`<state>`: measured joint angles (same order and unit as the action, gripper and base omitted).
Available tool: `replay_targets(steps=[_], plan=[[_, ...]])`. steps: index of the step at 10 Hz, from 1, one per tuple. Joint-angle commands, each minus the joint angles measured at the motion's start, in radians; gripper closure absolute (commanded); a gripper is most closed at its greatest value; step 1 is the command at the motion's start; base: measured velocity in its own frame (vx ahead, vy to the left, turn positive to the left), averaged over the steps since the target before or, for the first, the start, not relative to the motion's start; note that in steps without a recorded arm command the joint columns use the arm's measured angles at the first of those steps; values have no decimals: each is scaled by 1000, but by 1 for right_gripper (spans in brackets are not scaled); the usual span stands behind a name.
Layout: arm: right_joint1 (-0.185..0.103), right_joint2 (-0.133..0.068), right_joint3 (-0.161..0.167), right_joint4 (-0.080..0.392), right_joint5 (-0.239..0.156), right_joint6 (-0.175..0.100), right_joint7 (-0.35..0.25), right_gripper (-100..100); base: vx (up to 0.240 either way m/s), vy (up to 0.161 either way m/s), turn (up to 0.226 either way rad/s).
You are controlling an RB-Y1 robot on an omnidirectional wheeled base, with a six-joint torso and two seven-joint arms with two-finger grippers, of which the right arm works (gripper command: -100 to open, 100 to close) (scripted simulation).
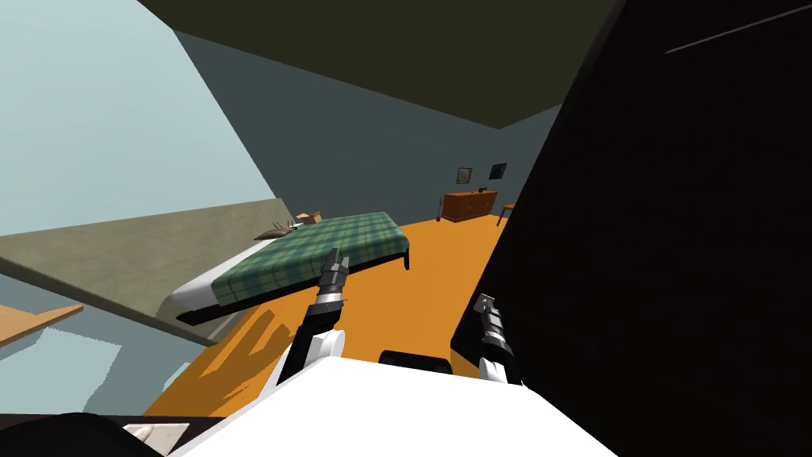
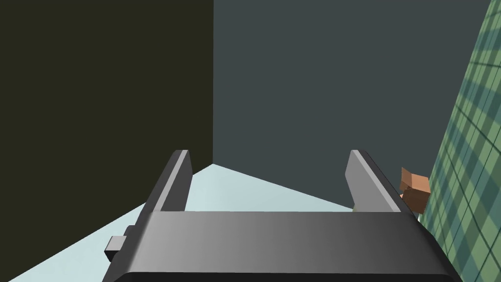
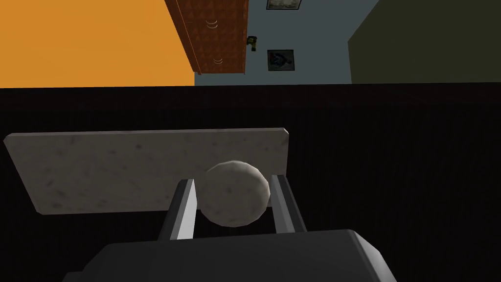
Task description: Push the door open
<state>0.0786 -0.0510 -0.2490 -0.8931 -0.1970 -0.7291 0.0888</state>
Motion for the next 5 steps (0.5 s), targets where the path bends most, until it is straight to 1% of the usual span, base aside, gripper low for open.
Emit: replay_targets(steps=[1, 2, 4, 5], plan=[[-5, -5, -26, 7, -13, -11, 8, 100, 233, 20, -77], [-5, -2, -44, 7, -22, -11, 13, 100, 226, 19, -61], [-4, 5, -66, 7, -34, -13, 20, 100, 232, 18, -72], [-4, 7, -71, 7, -37, -13, 22, 100, 203, 18, -59]])
